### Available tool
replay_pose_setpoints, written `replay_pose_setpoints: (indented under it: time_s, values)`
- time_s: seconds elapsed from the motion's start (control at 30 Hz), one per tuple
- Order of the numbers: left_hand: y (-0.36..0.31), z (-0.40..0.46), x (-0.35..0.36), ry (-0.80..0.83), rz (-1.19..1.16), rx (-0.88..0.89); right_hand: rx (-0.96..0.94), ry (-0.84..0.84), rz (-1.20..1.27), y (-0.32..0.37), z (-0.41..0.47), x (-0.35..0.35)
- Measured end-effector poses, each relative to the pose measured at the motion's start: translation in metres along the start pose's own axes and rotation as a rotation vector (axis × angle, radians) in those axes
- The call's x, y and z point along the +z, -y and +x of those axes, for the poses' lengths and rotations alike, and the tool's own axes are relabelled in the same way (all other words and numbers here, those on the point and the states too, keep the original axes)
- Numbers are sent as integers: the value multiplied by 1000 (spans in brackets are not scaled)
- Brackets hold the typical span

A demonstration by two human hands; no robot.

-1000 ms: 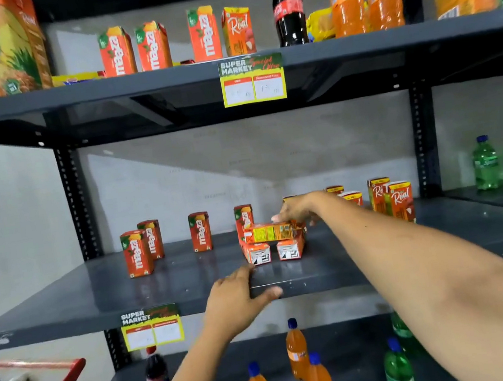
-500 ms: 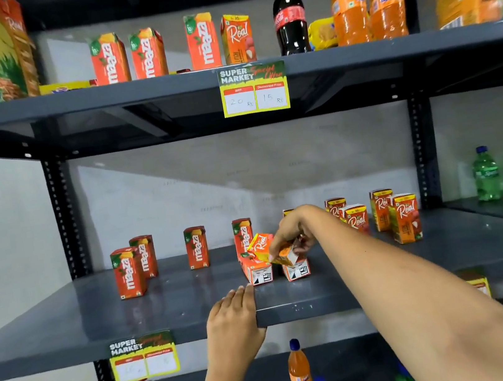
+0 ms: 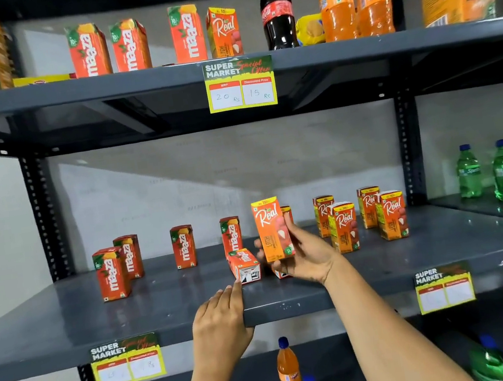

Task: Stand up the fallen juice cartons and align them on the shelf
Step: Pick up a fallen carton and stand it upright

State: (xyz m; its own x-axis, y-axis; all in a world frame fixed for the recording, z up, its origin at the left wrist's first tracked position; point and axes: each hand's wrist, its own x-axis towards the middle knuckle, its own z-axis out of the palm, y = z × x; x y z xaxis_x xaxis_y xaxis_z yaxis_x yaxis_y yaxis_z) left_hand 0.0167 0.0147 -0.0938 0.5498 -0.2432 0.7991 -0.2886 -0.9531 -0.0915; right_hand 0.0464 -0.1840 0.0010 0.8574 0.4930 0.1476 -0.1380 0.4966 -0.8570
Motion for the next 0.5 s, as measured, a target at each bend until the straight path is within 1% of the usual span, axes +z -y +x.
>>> replay_pose_setpoints:
  time_s: [0.1, 0.23, 0.3, 0.43, 0.5]
  values:
    - [0, -1, 0, -21, 10, -1, 17, 162, 80, -6, 2, -7]
    - [-1, 0, 0, -37, 15, 1, 0, 230, 126, -5, 3, -10]
    - [-1, 0, 0, -41, 19, 1, -11, 223, 132, -6, 2, -11]
    - [-1, 0, 1, -40, 18, 1, -69, 122, 105, -4, 0, -7]
    - [0, 0, 1, -39, 20, 5, -104, 117, 109, -3, 2, -6]
